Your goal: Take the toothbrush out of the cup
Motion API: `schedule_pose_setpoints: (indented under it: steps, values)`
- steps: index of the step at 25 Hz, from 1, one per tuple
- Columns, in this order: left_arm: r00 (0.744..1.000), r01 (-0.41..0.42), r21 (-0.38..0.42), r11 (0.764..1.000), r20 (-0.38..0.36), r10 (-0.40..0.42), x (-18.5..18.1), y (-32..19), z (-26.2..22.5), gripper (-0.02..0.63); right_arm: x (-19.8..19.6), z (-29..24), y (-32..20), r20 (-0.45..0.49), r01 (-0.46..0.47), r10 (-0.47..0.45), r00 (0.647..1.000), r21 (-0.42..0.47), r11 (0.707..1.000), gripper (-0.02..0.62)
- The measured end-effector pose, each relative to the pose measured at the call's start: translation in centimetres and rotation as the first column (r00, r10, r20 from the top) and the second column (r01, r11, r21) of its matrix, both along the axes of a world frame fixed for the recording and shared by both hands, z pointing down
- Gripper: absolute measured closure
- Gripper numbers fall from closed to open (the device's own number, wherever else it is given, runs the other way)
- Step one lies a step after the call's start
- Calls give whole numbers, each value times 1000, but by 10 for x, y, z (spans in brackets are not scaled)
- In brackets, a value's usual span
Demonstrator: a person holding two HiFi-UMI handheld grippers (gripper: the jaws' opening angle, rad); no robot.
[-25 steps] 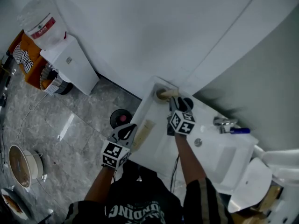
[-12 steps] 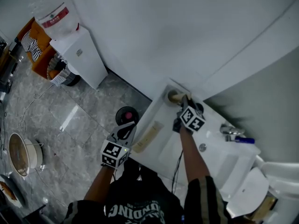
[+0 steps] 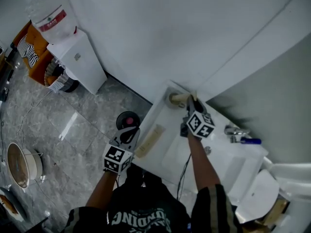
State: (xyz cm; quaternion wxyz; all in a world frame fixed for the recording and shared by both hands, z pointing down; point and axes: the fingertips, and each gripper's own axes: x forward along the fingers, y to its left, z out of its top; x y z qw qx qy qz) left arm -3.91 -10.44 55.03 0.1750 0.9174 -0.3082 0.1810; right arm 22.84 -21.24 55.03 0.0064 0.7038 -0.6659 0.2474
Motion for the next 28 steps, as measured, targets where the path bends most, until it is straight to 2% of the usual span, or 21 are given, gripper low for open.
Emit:
schedule_pose_setpoints:
  steps: [5, 10, 14, 20, 24, 28]
  values:
    - [999, -36, 5, 999, 0, 36, 7, 9, -4, 607, 3, -45, 21, -59, 57, -53, 997, 79, 995, 549]
    - [998, -64, 17, 998, -8, 64, 18, 17, -10, 607, 4, -88, 51, -28, 134, -131, 991, 137, 981, 551]
    - [997, -76, 22, 997, -13, 77, 25, 23, -11, 607, -4, -95, 78, 32, 219, -223, 974, 99, 971, 551]
    - [996, -92, 15, 996, -11, 92, 36, 39, -7, 607, -18, -53, 123, 119, 325, -323, 939, 6, 946, 551]
    - [995, -99, 6, 995, -8, 99, 41, 50, -5, 607, -43, -16, 152, 197, 428, -410, 891, -59, 902, 551]
    - [996, -88, 0, 996, 0, 88, 39, 55, -1, 607, -76, 23, 177, 284, 552, -502, 817, -133, 823, 551]
